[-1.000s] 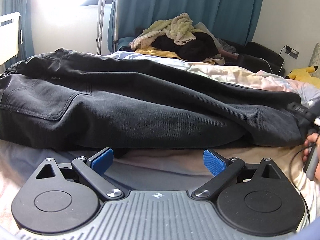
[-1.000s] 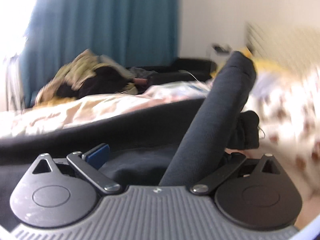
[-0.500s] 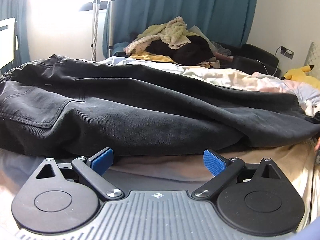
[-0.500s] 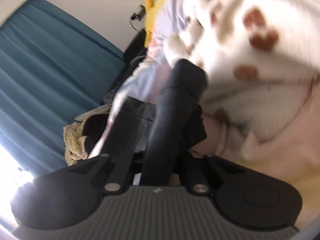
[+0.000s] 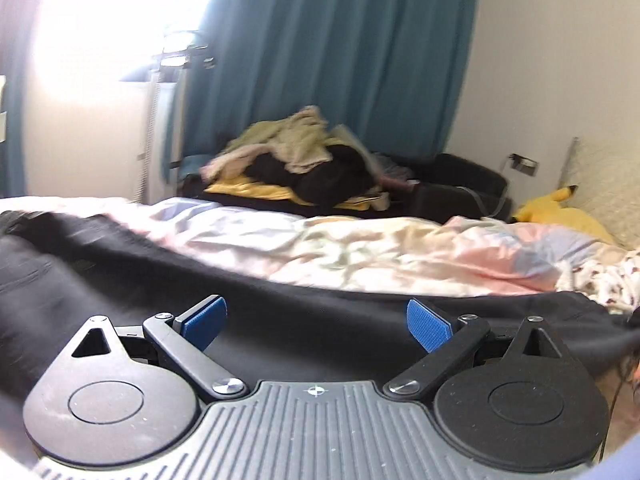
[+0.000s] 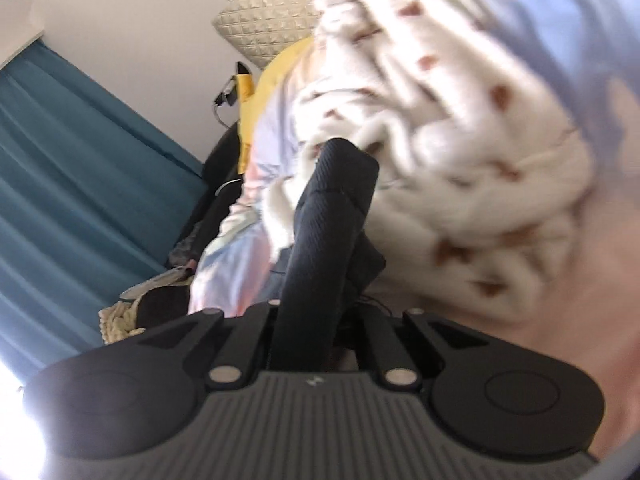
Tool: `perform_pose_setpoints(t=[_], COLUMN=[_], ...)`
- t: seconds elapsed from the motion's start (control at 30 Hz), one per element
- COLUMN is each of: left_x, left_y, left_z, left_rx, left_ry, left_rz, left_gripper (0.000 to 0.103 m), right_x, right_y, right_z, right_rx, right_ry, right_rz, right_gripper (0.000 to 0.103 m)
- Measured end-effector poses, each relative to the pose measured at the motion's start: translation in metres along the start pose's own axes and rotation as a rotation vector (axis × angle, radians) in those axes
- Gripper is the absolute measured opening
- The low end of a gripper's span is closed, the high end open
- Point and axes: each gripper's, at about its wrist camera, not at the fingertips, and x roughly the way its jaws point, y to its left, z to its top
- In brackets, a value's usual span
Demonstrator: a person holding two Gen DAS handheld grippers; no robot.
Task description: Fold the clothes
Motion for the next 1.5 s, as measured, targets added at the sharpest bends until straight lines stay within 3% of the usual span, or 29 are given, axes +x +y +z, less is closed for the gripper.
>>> perform_pose_setpoints(t=[0.03,0.13,0.17,0.23,0.27,0.4,0.5,0.6,0.73,0.87,0.97,1.03,1.1,1.17,1.23,1.3,1.33,1.37,1.4,1.47,1.5], left_x=[0.017,0.075,0.084,0.087,0.087,0.076,0.049,0.008,-0.055,-0.087,-0.086,-0.082,-0.077,-0.072,-0.071,-0.075,-0.075,-0.074,-0.073,-0.072,-0.069], left_y=[-0.005,-0.006,-0.008,-0.020,-0.022,-0.015,-0.003,0.010,0.027,0.054,0.085,0.104,0.118,0.128,0.131,0.132,0.131,0.129,0.127,0.122,0.118], left_z=[-0.004,-0.034,-0.048,-0.067,-0.069,-0.053,-0.040,-0.020,0.006,0.026,0.037,0.037,0.034,0.029,0.029,0.029,0.029,0.028,0.028,0.024,0.023], left_rx=[0.008,-0.029,0.027,0.210,0.226,0.153,0.049,-0.001,0.019,-0.022,-0.155,-0.230,-0.270,-0.291,-0.303,-0.316,-0.316,-0.309,-0.296,-0.262,-0.245], left_ry=[0.033,0.247,0.263,0.233,0.226,0.227,0.204,0.139,0.020,-0.088,-0.126,-0.140,-0.124,-0.098,-0.086,-0.087,-0.089,-0.092,-0.094,-0.097,-0.091], left_rz=[-0.012,0.026,0.036,0.050,0.053,0.029,0.061,0.060,0.144,0.165,0.184,0.195,0.216,0.229,0.222,0.195,0.180,0.164,0.149,0.125,0.114], left_gripper=[0.101,0.102,0.103,0.103,0.103,0.103,0.103,0.103,0.103,0.103,0.103,0.103,0.103,0.103,0.103,0.103,0.103,0.103,0.103,0.102,0.102], right_x=[-0.002,-0.008,-0.012,-0.020,-0.023,-0.033,-0.043,-0.051,-0.067,-0.081,-0.095,-0.102,-0.101,-0.107,-0.112,-0.111,-0.112,-0.112,-0.117,-0.128,-0.130], right_y=[-0.005,-0.011,-0.012,-0.012,-0.012,-0.001,0.023,0.061,0.122,0.187,0.215,0.216,0.208,0.190,0.181,0.186,0.188,0.190,0.190,0.189,0.190], right_z=[-0.002,-0.011,-0.013,-0.017,-0.018,-0.021,-0.026,-0.035,-0.069,-0.137,-0.227,-0.297,-0.369,-0.425,-0.438,-0.423,-0.415,-0.407,-0.399,-0.381,-0.371], right_rx=[0.036,0.065,0.048,0.000,-0.012,-0.090,-0.239,-0.395,-0.574,-0.723,-0.879,-1.013,-1.201,-1.396,-1.438,-1.393,-1.385,-1.385,-1.394,-1.410,-1.401], right_ry=[0.005,0.005,0.002,0.002,0.000,-0.037,-0.082,-0.117,-0.131,-0.097,-0.019,0.080,0.247,0.297,0.261,0.299,0.330,0.366,0.406,0.503,0.554], right_rz=[-0.010,-0.036,-0.038,-0.043,-0.043,-0.019,0.022,0.083,0.201,0.351,0.469,0.534,0.563,0.544,0.541,0.554,0.571,0.593,0.616,0.673,0.706], right_gripper=[0.006,0.006,0.006,0.006,0.006,0.006,0.006,0.007,0.007,0.007,0.008,0.008,0.007,0.009,0.011,0.013,0.018,0.035,0.044,0.072,0.076])
